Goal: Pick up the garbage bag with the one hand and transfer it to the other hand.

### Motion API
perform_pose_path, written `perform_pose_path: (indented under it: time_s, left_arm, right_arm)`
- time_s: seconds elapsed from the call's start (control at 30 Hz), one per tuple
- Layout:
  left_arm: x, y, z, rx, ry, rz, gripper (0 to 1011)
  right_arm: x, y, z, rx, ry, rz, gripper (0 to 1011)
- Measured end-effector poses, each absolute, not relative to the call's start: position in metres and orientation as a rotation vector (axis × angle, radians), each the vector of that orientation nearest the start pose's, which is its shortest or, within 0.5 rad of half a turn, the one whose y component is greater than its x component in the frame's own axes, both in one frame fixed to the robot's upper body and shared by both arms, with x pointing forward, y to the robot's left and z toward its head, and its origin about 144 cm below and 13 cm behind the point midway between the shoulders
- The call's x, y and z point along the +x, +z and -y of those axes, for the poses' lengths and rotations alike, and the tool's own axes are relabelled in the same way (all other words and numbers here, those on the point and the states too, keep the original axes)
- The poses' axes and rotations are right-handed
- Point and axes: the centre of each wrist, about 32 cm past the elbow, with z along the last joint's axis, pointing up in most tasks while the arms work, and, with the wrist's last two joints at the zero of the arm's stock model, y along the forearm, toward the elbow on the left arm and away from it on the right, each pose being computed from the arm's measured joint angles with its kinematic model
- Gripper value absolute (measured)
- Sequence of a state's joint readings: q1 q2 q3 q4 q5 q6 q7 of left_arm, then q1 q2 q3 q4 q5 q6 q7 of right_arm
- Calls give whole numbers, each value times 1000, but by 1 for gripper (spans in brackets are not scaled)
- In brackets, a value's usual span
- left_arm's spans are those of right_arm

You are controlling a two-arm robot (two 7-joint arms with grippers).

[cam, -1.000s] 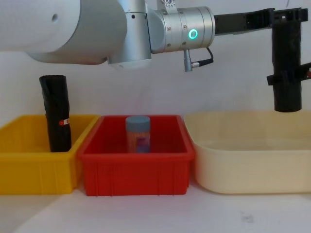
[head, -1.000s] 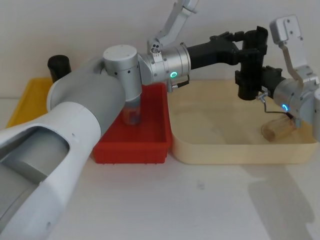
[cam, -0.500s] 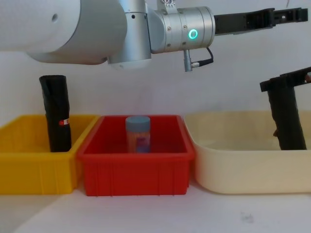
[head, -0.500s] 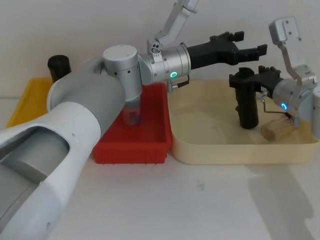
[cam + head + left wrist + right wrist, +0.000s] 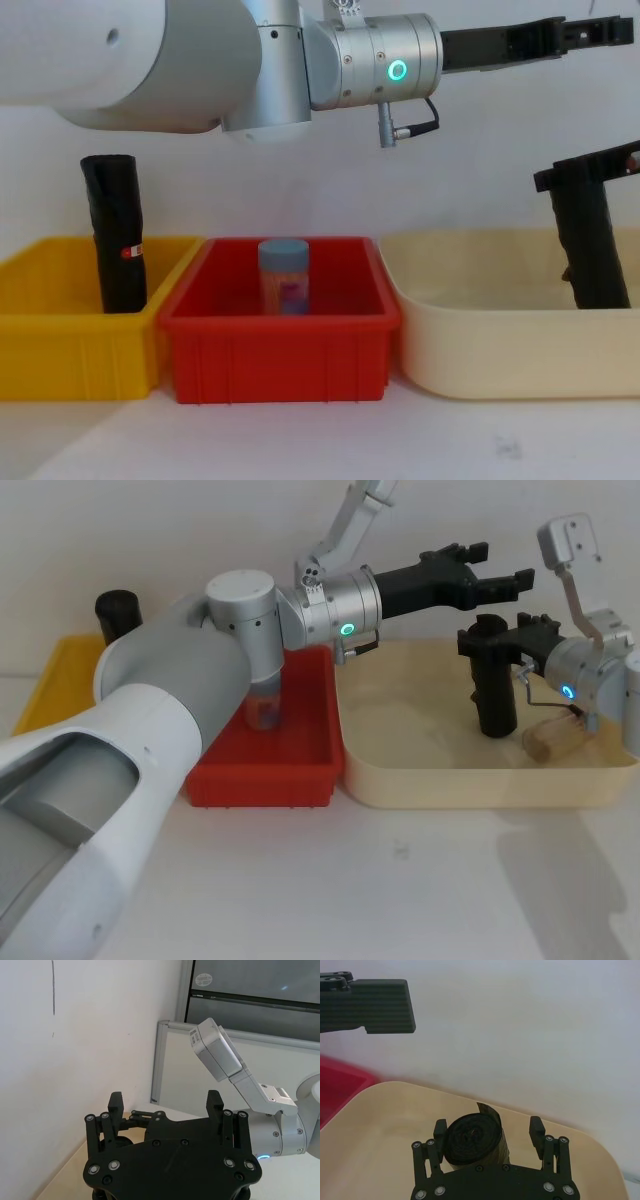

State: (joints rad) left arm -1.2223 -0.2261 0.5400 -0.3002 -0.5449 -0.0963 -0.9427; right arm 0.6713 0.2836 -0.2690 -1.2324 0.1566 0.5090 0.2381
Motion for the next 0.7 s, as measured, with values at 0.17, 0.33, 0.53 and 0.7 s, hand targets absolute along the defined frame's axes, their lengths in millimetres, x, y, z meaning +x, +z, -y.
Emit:
perform_pose_path:
  time_s: [0.17, 0.33, 0.53, 0.7]
  left_arm:
    - [695, 1324, -46, -113, 265, -29, 1000]
    - [695, 1324, -46, -113, 265, -29, 1000]
    - [695, 1324, -46, -113, 265, -29, 1000]
    - [695, 1324, -46, -113, 265, -29, 1000]
  right_arm:
    - [620, 1299, 263, -355, -1260, -29, 1004]
    - [620, 1299, 263, -356, -1259, -31, 1004]
    - [620, 1298, 263, -356, -1259, -32, 1004]
    - [620, 1298, 264, -356, -1258, -32, 1004]
